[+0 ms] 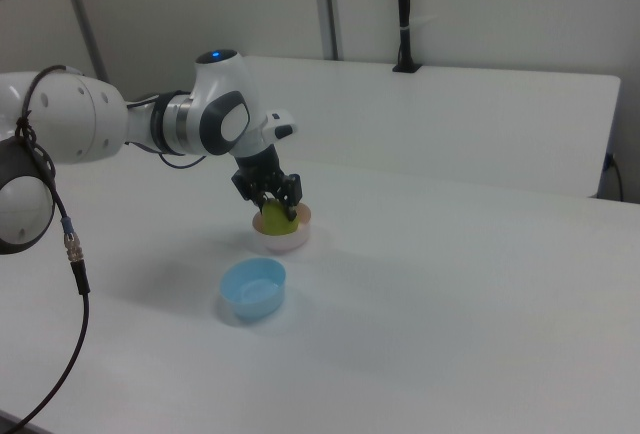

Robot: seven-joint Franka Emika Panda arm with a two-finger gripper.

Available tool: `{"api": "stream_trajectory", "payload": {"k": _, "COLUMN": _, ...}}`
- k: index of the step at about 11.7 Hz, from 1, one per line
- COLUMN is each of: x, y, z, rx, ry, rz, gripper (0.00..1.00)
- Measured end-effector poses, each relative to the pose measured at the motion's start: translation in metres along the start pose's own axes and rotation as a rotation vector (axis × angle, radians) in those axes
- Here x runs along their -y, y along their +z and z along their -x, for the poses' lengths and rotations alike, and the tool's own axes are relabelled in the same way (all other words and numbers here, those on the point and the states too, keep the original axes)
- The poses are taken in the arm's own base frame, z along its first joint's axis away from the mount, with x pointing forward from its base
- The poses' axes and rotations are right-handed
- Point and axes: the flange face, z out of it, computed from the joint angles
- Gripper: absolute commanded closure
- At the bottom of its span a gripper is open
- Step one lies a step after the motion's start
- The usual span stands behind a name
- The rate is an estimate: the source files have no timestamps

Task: Pick up a pear from the bowl
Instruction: 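Close the gripper around the green pear inside the pink bowl, then lift the green pear up out of the pink bowl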

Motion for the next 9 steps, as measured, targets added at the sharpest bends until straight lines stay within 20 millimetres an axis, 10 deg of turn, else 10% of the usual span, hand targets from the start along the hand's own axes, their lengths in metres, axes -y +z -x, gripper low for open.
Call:
{"api": "stream_trajectory", "payload": {"k": 6, "x": -0.009, "y": -0.062, "z": 0.0, "rx": -0.015, "ry": 0.013, "rz": 0.001, "gripper": 0.64}}
{"api": "stream_trajectory", "payload": {"k": 9, "x": -0.044, "y": -0.086, "z": 0.006, "rx": -0.016, "ry": 0.065, "rz": 0.005, "gripper": 0.64}}
